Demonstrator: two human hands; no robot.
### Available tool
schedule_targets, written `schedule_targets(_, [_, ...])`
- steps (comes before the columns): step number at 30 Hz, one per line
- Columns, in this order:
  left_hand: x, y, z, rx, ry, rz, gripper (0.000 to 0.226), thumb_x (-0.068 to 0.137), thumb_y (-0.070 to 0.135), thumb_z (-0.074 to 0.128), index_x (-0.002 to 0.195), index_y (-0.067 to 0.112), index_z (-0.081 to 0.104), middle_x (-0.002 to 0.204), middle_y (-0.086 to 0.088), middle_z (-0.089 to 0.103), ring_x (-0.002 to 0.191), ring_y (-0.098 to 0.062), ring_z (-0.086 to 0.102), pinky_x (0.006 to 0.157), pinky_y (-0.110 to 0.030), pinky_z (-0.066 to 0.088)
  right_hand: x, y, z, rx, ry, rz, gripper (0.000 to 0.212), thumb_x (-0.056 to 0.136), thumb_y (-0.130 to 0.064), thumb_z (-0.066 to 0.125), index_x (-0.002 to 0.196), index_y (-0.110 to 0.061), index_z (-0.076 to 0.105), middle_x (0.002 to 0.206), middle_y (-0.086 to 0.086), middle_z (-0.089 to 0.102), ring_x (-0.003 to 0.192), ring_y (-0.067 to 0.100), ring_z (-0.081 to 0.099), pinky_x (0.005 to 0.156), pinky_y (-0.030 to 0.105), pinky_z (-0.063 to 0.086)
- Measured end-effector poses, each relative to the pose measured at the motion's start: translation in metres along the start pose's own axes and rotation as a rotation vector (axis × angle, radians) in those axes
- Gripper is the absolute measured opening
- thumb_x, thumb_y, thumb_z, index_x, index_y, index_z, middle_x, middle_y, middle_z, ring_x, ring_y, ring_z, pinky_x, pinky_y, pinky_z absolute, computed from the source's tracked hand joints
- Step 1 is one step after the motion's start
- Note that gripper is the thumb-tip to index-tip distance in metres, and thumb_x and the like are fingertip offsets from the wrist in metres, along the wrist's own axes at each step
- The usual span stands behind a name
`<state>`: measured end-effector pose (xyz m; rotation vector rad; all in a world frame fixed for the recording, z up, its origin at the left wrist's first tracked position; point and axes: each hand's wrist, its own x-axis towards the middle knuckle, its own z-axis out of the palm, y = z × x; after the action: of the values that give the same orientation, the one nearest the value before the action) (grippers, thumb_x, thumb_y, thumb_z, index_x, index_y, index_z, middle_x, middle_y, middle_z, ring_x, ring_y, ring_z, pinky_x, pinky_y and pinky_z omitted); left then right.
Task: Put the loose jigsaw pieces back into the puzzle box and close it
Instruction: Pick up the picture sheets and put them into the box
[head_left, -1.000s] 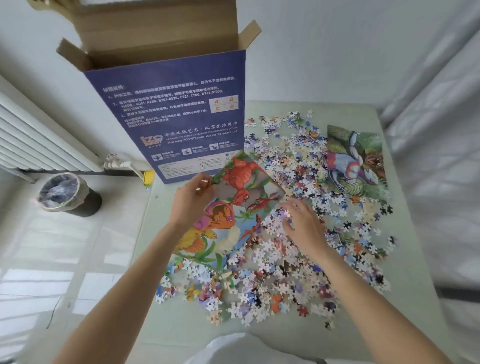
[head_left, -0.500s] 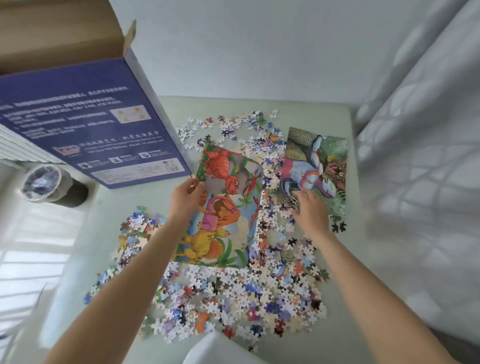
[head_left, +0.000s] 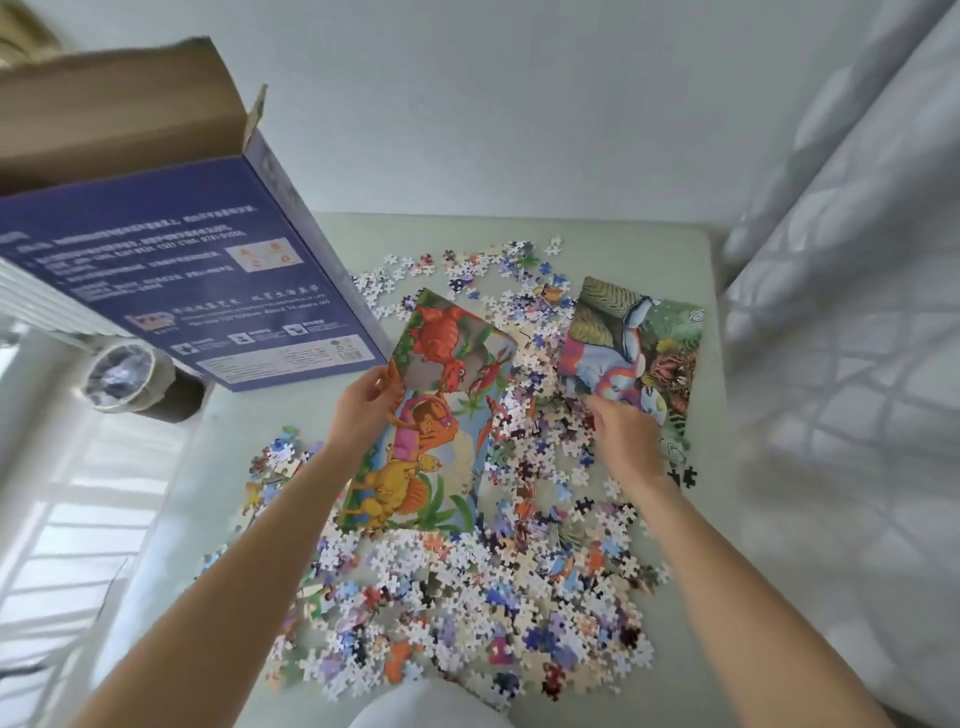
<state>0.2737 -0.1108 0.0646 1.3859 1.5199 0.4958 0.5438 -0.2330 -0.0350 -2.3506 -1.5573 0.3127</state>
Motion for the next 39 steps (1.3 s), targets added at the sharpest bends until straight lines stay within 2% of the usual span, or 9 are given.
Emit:
schedule_targets(6, [-0.028,-0.007,-0.024,-0.141,0.096,0.031,0.018,0.099,0.018,0.040,0.100,0.022,0.057,0.095,-0.003,0.061,0.084,-0.022,0.057,0.075,-0.036,0.048,-0.030,-0.075,-0.038,0.265,0.494,-0.238,0.026,0.088,-0.006,0.057,0.110,-0.012,0.068,0.086,0.002,0.073,0.056,0.012,0.063,0.048,0.020,0.048])
schedule_targets(9, [-0.045,-0.013,-0.034,-0.342,0.098,-0.031,0.019,0.100,0.017,0.038,0.103,0.021,0.057,0.103,-0.004,0.064,0.087,-0.020,0.064,0.075,-0.031,0.055,-0.062,-0.125,-0.046,0.236,0.558,-0.435,0.026,0.090,-0.013,0.050,0.109,-0.012,0.069,0.102,0.002,0.071,0.084,0.014,0.069,0.071,0.022,0.055])
schedule_targets(12, [-0.056,-0.031,-0.045,-0.369,0.120,-0.070,0.021,0.100,0.024,0.037,0.105,0.015,0.055,0.104,-0.008,0.063,0.080,-0.014,0.063,0.066,-0.027,0.052,-0.099,-0.165,-0.028,0.172,0.504,-0.641,0.027,0.079,-0.006,0.062,0.104,-0.011,0.070,0.103,0.004,0.071,0.093,0.016,0.068,0.083,0.026,0.054])
schedule_targets(16, [-0.065,-0.075,-0.059,-0.353,0.109,-0.171,0.037,0.093,0.050,0.045,0.114,0.020,0.053,0.114,-0.007,0.061,0.104,-0.023,0.059,0.094,-0.042,0.046,-0.136,-0.191,0.024,0.052,0.296,-0.781,0.027,0.081,-0.009,0.061,0.105,-0.019,0.069,0.107,-0.001,0.070,0.099,0.014,0.066,0.074,0.028,0.057])
schedule_targets(19, [-0.069,-0.104,-0.068,-0.295,0.053,-0.181,0.057,0.078,0.029,0.073,0.125,0.016,0.043,0.115,-0.008,0.062,0.102,-0.023,0.060,0.087,-0.035,0.048,-0.156,-0.204,0.049,0.026,0.158,-0.815,0.028,0.077,-0.010,0.070,0.102,-0.021,0.070,0.107,-0.003,0.070,0.099,0.014,0.065,0.076,0.026,0.056])
schedule_targets(23, [-0.067,-0.146,-0.080,-0.100,0.049,-0.160,0.070,0.068,0.008,0.079,0.125,0.011,0.039,0.112,-0.007,0.058,0.096,-0.023,0.056,0.082,-0.037,0.049,-0.177,-0.215,0.077,-0.030,-0.014,-0.780,0.031,0.076,-0.020,0.074,0.106,-0.022,0.069,0.113,-0.002,0.067,0.105,0.017,0.062,0.082,0.029,0.054])
schedule_targets(27, [-0.057,-0.175,-0.089,-0.045,0.029,-0.123,0.067,0.080,0.002,0.064,0.135,0.016,0.029,0.120,-0.008,0.057,0.101,-0.025,0.058,0.081,-0.039,0.052,-0.178,-0.214,0.086,0.032,-0.145,-0.492,0.049,0.095,-0.052,0.032,0.125,-0.022,0.057,0.133,0.000,0.054,0.126,0.018,0.045,0.103,0.041,0.041])
schedule_targets(33, [-0.051,-0.184,-0.103,-0.234,-0.151,-0.020,0.075,0.083,-0.018,0.046,0.140,0.022,0.018,0.114,-0.011,0.055,0.093,-0.017,0.059,0.068,-0.026,0.055,-0.130,-0.200,0.074,0.372,-0.240,0.297,0.073,0.093,-0.033,0.053,0.149,-0.011,0.012,0.155,0.011,0.016,0.142,0.026,0.016,0.113,0.039,0.020])
schedule_targets(39, [-0.052,-0.171,-0.098,-0.312,-0.179,0.056,0.063,0.091,-0.006,0.048,0.140,0.025,0.023,0.102,-0.004,0.054,0.088,-0.011,0.056,0.071,-0.014,0.050,-0.094,-0.197,0.077,0.861,-0.329,0.582,0.050,0.098,-0.010,0.042,0.145,-0.018,0.027,0.148,0.010,0.032,0.134,0.024,0.034,0.108,0.041,0.033])
